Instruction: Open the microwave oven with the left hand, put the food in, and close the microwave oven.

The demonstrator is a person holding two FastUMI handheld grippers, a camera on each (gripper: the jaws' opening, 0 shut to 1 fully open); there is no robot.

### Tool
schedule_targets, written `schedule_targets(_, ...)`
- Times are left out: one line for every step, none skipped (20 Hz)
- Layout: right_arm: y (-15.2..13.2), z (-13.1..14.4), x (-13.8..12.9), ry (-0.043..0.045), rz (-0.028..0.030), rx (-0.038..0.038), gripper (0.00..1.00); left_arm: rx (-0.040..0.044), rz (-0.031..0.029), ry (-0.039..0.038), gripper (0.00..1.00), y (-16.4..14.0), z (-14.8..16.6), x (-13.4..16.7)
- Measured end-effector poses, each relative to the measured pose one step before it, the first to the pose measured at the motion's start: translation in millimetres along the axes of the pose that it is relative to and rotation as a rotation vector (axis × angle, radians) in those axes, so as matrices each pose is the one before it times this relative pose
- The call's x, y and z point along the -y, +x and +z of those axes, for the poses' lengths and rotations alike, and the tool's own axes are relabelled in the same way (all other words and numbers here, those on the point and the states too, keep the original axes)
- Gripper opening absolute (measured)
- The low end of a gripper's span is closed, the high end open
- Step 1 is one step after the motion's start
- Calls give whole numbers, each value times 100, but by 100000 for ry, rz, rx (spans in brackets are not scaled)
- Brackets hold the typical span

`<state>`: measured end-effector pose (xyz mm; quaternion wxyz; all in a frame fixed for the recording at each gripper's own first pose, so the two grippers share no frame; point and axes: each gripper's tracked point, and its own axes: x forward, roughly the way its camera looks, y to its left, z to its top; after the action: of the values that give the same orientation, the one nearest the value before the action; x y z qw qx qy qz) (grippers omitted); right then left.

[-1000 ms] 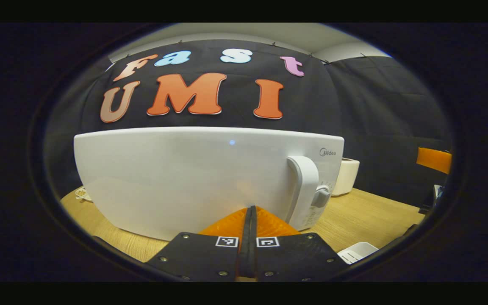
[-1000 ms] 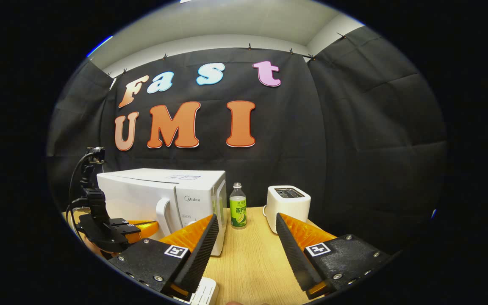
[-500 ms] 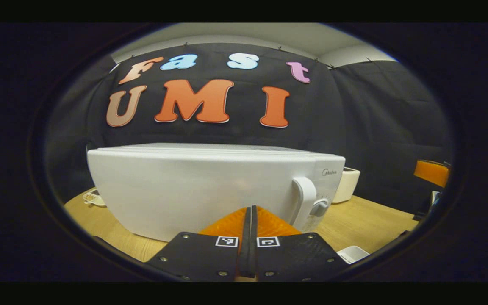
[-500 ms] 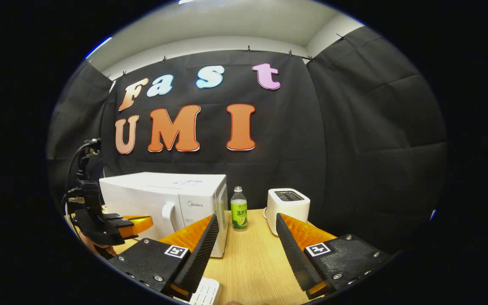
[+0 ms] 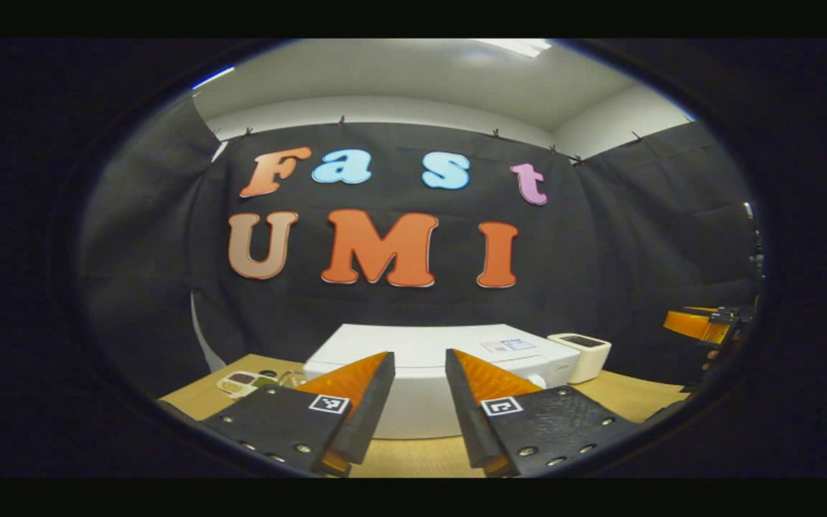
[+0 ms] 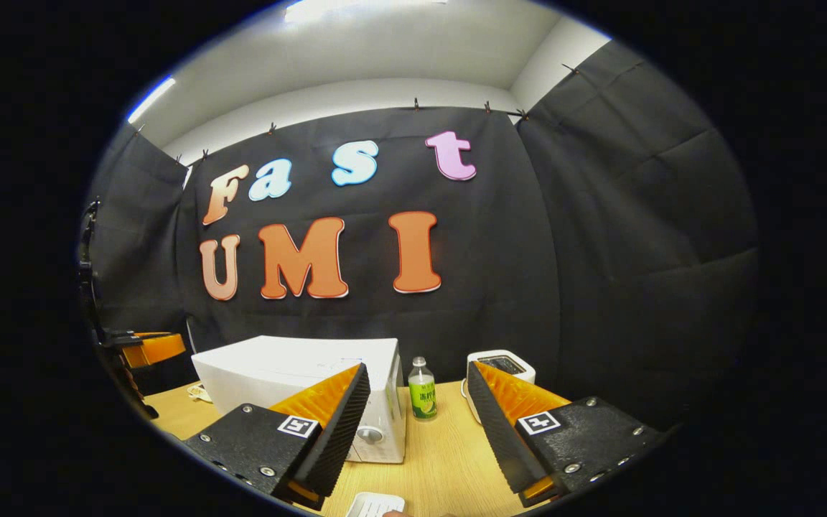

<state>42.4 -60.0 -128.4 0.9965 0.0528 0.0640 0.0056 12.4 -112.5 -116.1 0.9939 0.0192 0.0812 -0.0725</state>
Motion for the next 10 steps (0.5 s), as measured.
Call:
schedule_targets(-57, 879, -421, -561, 617, 1190, 86, 1861, 2422, 2509, 57, -888, 1372, -1371)
schedule_targets(75, 694, -383, -661, 388, 438, 86, 1862, 2907, 2477, 64, -954, 1168, -1465)
schedule_targets(29, 751, -305, -579, 275, -118, 86, 1314, 3311, 1985, 69, -795, 994, -1481)
schedule_targets(-32, 817, -390, -337, 119, 185, 86, 1657, 2861, 1113, 77, -762, 1089, -1406)
schedule_targets(-132, 929, -463, -230, 549, 1170, 86, 1641, 1902, -135, 80, -615, 1008, -1099)
schedule_targets(4, 1068, -486, -216, 514, 1335, 86, 992, 1510, -730, 80, -774, 900, -1049)
schedule_targets(-135, 957, -553, -542, 779, 1223, 86, 1326, 1254, -749, 82, -638, 959, -1033)
schedule_targets(-53, 1011, -614, -595, 842, 1251, 86, 1837, 1656, -642, 87, -579, 1333, -1247)
schedule_targets(-131, 912, -656, -476, 1122, 1095, 86, 1961, 1801, 203, 90, -432, 1311, -1236)
schedule_targets(-308, 953, -658, -336, 1324, 1134, 86, 1835, 2420, 376, 90, -369, 1207, -1452)
